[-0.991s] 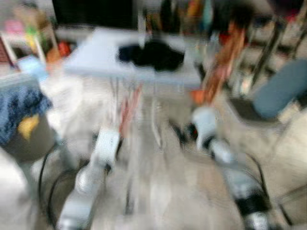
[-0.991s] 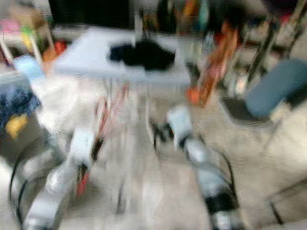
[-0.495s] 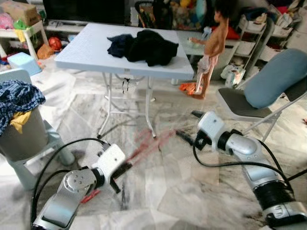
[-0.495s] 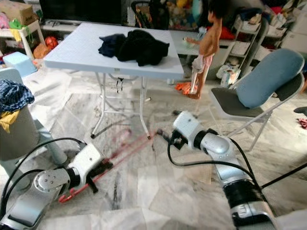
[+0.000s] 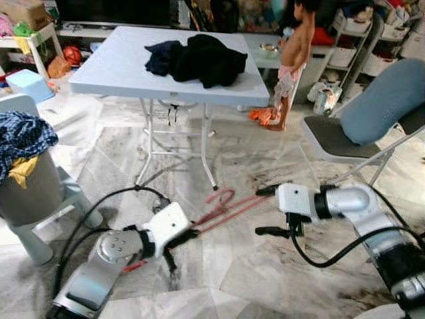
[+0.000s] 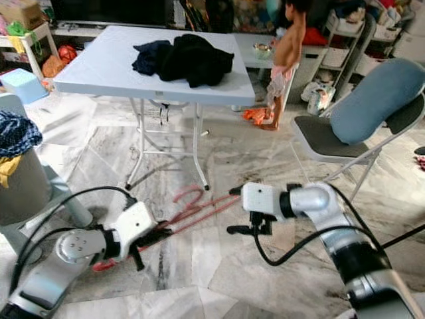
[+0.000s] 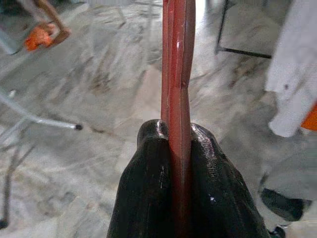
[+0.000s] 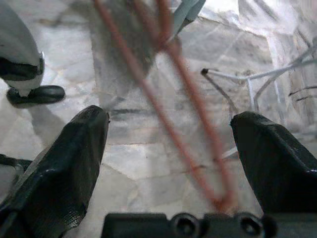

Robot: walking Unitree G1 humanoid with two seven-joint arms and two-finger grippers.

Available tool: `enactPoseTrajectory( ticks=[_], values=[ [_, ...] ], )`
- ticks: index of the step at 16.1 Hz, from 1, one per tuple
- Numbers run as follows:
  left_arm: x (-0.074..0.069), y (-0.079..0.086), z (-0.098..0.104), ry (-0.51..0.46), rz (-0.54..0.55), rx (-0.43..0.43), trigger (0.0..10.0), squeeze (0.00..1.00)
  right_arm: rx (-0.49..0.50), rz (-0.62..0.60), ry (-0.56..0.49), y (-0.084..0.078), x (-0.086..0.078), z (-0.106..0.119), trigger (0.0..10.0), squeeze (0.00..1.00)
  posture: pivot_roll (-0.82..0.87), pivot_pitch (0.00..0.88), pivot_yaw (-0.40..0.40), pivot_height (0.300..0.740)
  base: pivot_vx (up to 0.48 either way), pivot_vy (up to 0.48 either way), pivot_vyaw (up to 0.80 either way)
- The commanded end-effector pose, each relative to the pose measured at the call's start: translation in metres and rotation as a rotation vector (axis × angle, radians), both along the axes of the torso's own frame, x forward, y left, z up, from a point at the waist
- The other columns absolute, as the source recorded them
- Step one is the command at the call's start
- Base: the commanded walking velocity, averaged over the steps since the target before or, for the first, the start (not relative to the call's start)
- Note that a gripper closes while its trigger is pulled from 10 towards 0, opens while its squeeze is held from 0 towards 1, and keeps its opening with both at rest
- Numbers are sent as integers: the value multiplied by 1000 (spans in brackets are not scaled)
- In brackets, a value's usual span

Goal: Hang hanger

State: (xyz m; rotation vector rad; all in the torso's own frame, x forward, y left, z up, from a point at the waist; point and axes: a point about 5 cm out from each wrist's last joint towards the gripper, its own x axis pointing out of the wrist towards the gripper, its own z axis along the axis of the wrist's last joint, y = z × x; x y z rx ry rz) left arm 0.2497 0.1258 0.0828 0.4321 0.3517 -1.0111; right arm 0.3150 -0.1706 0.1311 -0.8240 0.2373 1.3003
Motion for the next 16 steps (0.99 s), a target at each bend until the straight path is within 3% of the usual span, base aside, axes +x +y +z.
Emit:
enactPoseTrajectory(
  ticks=[1, 6, 7, 8, 9, 12, 16],
  values=[
    [1, -8, 3, -9, -48, -11, 10000, 0, -13, 29, -28, 5, 3, 4, 10000, 0, -69, 0, -90, 740, 0, 0, 0],
    [2, -24, 7, -17, -125, -25, 10000, 0, -94, 113, 25, 9, 0, -5, 10000, 0, -85, 0, -84, 740, 0, 0, 0],
    [3, -26, 7, -22, -138, -24, 10000, 0, -149, 143, 33, 7, 0, -8, 9373, 0, -92, 0, -81, 740, 0, 0, 0],
    [3, -28, 7, -24, -144, -23, 10000, 0, -180, 157, 34, 7, 1, -10, 4000, 0, -93, 0, -81, 740, 0, 0, 0],
    [3, -29, 7, -23, -146, -24, 10000, 0, -202, 163, 40, 8, 2, -12, 0, 0, -98, 0, -81, 740, 0, 0, 0],
    [0, -36, 4, -14, -168, -28, 10000, 0, -317, 177, 7, 6, 9, -16, 0, 0, -104, 0, -77, 740, 0, 0, 0],
    [-3, -37, 0, -8, -188, -10, 10000, 0, -393, 183, -10, 0, 16, -10, 0, 0, -105, 0, -83, 740, 0, 0, 0]
  ],
)
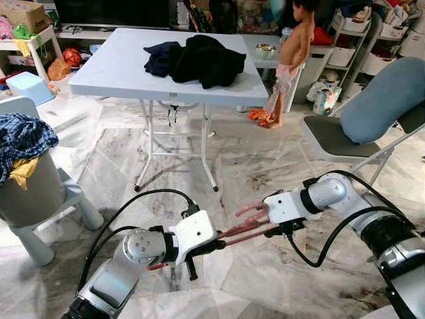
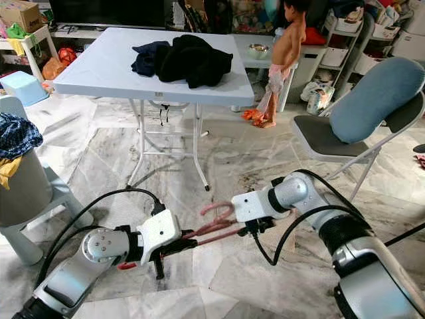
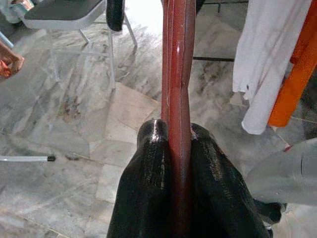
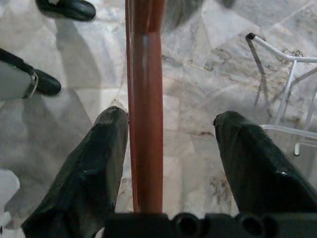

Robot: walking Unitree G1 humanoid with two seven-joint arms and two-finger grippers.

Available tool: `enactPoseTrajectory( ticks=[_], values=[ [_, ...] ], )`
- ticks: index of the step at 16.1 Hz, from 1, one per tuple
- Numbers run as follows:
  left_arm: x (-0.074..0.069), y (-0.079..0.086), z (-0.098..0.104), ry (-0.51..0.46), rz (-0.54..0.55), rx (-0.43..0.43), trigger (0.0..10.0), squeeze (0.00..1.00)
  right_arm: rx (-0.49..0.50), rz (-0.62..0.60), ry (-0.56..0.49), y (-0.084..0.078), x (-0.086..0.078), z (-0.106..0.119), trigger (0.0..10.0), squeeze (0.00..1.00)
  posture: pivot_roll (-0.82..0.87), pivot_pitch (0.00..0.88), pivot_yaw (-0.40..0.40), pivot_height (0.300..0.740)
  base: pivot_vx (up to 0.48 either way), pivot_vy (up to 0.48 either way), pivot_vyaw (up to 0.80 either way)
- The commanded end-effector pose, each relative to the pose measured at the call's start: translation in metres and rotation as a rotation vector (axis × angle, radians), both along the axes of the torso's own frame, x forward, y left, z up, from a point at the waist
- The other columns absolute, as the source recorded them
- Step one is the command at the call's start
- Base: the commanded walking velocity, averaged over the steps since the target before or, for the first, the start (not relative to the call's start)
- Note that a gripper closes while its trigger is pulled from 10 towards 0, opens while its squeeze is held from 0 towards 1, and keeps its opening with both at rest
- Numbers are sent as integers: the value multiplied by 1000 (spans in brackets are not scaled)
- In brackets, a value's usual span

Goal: Hang hanger

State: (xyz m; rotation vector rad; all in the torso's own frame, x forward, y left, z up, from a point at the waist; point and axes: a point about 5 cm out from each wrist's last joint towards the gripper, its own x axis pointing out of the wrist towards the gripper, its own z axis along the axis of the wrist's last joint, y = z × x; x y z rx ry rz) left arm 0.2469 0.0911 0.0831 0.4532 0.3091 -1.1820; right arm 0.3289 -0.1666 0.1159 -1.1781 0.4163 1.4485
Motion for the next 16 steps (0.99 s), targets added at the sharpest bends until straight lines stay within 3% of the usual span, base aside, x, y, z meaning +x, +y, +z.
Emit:
enactPoseTrajectory(
  ticks=[1, 7, 16],
  values=[
    [1, -2, 0, -14, -15, 10, 10000, 0, -44, 9, -10, -7, 4, 7, 0, 0, -105, 0, -83, 740, 0, 0, 0],
    [3, 1, -1, -35, -11, 31, 10000, 0, -141, 23, 43, -25, 6, 13, 0, 0, -109, 0, -91, 740, 0, 0, 0],
    [3, -3, 0, -45, -10, 21, 10000, 0, -142, 22, 92, -25, 2, 3, 0, 0, -106, 0, -98, 740, 0, 0, 0]
  ],
)
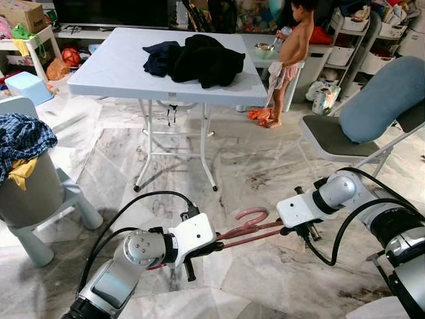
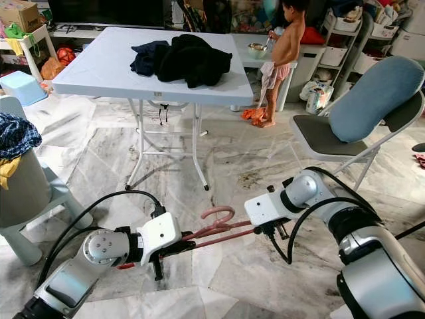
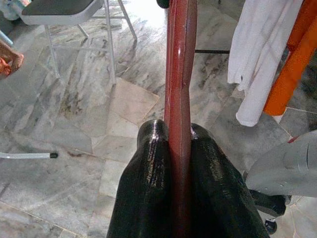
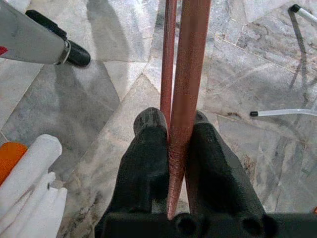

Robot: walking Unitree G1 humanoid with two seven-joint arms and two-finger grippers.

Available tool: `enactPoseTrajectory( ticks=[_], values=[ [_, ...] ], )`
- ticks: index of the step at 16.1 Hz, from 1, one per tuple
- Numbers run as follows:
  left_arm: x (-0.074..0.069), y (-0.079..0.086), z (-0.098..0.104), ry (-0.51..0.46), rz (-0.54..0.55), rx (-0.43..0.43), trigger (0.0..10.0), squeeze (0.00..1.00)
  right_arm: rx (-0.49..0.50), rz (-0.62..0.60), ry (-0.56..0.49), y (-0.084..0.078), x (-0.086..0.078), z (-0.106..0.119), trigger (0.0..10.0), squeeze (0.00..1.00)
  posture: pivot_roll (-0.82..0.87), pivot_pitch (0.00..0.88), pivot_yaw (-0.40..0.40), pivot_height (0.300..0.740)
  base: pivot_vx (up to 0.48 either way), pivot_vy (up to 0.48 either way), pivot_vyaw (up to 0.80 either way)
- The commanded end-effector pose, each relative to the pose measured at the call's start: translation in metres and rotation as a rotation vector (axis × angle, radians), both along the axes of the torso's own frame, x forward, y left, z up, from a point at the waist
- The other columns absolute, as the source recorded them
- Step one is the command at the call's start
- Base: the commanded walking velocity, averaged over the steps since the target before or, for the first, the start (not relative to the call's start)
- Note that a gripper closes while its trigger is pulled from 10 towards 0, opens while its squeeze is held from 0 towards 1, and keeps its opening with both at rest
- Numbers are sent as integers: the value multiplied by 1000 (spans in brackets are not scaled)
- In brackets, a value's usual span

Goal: Hang hanger

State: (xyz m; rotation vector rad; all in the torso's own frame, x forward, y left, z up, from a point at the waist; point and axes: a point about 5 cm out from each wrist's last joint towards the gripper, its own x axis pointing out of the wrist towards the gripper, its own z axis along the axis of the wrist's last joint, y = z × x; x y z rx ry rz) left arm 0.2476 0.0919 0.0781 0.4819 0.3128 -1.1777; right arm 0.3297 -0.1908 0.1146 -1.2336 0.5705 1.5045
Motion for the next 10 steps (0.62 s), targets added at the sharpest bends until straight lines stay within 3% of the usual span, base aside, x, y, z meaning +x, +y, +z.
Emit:
enactPoseTrajectory(
  ticks=[1, 3, 4, 5, 8, 10],
  values=[
    [3, -4, 5, -33, -8, -5, 10000, 0, -5, 6, 11, -1, 1, 4, 0, 0, -106, 0, -99, 740, 0, 0, 0],
    [3, -5, 4, -34, -5, -9, 10000, 0, 7, -3, 14, 0, 2, 4, 0, 0, -104, 0, -103, 740, 0, 0, 0],
    [4, -5, 4, -26, 12, -18, 10000, 63, 6, -6, 12, 0, 3, 4, 0, 0, -104, 0, -103, 740, 0, 0, 0],
    [7, -4, 5, -12, 56, -56, 10000, 1000, 4, -15, -6, -1, 4, 3, 0, 0, -103, 0, -103, 740, 0, 0, 0],
    [8, -6, 12, -32, 68, -95, 10000, 1000, -1, -61, -109, -1, 11, 3, 0, 0, -103, 0, -103, 740, 0, 0, 0],
    [11, -4, 27, -118, 105, -147, 10000, 1000, -7, -153, -169, -7, 16, 1, 0, 0, -93, 0, -105, 740, 0, 0, 0]
  ],
)
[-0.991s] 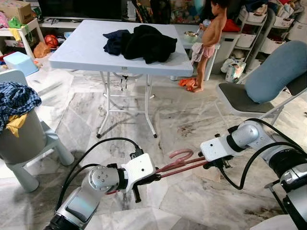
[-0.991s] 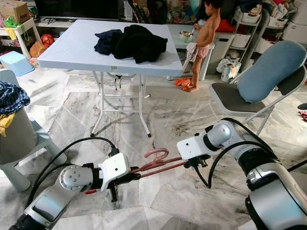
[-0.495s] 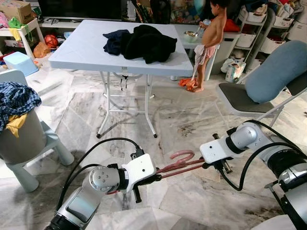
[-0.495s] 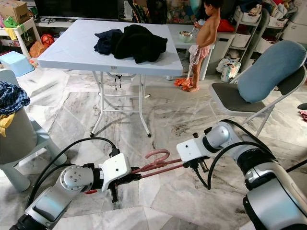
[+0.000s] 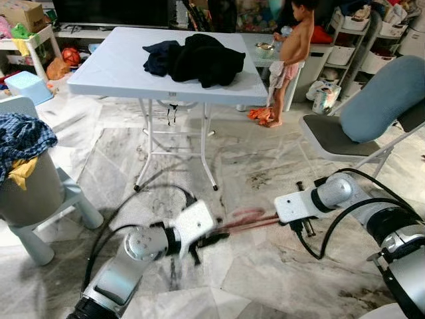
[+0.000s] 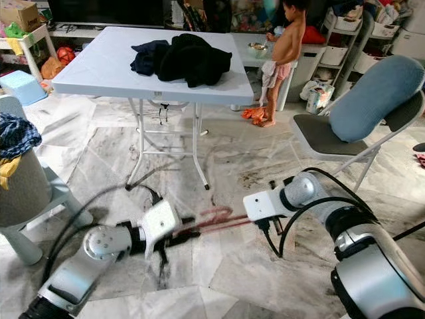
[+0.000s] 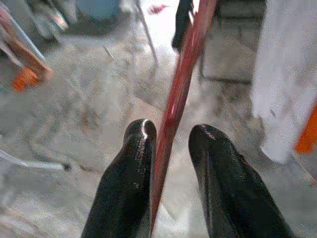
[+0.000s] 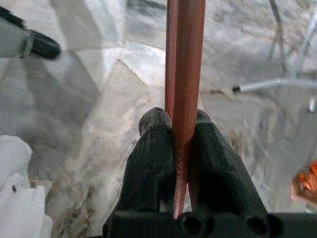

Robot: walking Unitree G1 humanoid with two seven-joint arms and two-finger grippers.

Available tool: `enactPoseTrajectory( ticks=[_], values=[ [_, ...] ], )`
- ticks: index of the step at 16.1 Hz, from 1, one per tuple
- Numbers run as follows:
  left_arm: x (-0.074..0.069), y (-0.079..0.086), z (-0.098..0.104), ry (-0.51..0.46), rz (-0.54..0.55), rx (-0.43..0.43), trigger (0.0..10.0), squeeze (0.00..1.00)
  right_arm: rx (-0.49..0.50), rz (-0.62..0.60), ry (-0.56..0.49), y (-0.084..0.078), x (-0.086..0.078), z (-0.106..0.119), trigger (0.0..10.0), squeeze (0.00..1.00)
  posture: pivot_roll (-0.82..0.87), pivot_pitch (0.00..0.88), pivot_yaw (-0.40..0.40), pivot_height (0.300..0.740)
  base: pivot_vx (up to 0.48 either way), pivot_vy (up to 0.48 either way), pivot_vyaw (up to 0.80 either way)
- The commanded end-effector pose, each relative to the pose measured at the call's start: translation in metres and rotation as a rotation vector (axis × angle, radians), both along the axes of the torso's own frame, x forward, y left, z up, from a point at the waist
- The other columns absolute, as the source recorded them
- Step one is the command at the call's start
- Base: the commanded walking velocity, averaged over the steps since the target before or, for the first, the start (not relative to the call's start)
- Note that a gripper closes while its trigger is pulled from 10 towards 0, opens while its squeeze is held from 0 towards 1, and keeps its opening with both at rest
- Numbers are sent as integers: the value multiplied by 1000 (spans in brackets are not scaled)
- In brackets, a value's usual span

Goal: Hang hanger

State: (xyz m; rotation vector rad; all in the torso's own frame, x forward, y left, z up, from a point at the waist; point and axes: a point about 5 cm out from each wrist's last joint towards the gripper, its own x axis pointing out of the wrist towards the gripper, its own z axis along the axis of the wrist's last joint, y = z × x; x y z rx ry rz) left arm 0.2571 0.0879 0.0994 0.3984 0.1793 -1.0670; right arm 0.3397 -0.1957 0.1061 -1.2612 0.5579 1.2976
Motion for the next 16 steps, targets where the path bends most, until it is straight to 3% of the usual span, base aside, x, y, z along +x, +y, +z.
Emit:
enactPoseTrajectory(
  ticks=[1, 4, 5, 7, 9, 10, 11, 12, 15, 16],
  values=[
    [2, 3, 10, -60, 31, -24, 10000, 1000, -3, -41, -53, -5, 6, 8, 0, 0, -90, 0, -105, 740, 0, 0, 0],
    [-3, 17, 19, -123, 151, -89, 10000, 1000, 85, -215, -81, -17, 4, -5, 0, 0, -78, 0, -107, 740, 0, 0, 0],
    [-5, 23, 20, -182, 252, -122, 10000, 1000, 187, -314, -57, -15, 0, -15, 0, 0, -72, 0, -107, 740, 0, 0, 0],
    [-9, 26, 21, -213, 370, -191, 10000, 1000, 345, -490, -15, -12, -6, -30, 0, 0, -67, 0, -104, 740, 0, 0, 0],
    [-12, 27, 18, -259, 491, -212, 10000, 1000, 528, -763, 13, -13, -10, -45, 0, 0, -69, 0, -98, 740, 0, 0, 0],
    [-14, 25, 13, -245, 540, -221, 10000, 1000, 590, -912, 7, -16, -11, -51, 0, 0, -72, 0, -95, 740, 0, 0, 0],
    [-15, 23, 11, -221, 551, -256, 10000, 1000, 626, -979, 7, -18, -13, -55, 0, 0, -75, 0, -92, 740, 0, 0, 0],
    [-16, 22, 9, -197, 607, -302, 10000, 1000, 703, -1151, -15, -25, -15, -60, 0, 0, -83, 0, -88, 740, 0, 0, 0],
    [-11, 26, 8, -122, 672, -369, 10000, 1000, 734, -1294, -90, -33, -20, -62, 0, 0, -87, 0, -88, 740, 0, 0, 0],
    [-8, 30, 8, -97, 716, -396, 10000, 612, 743, -1327, -106, -33, -23, -63, 588, 0, -89, 0, -86, 740, 0, 0, 0]
  ],
)
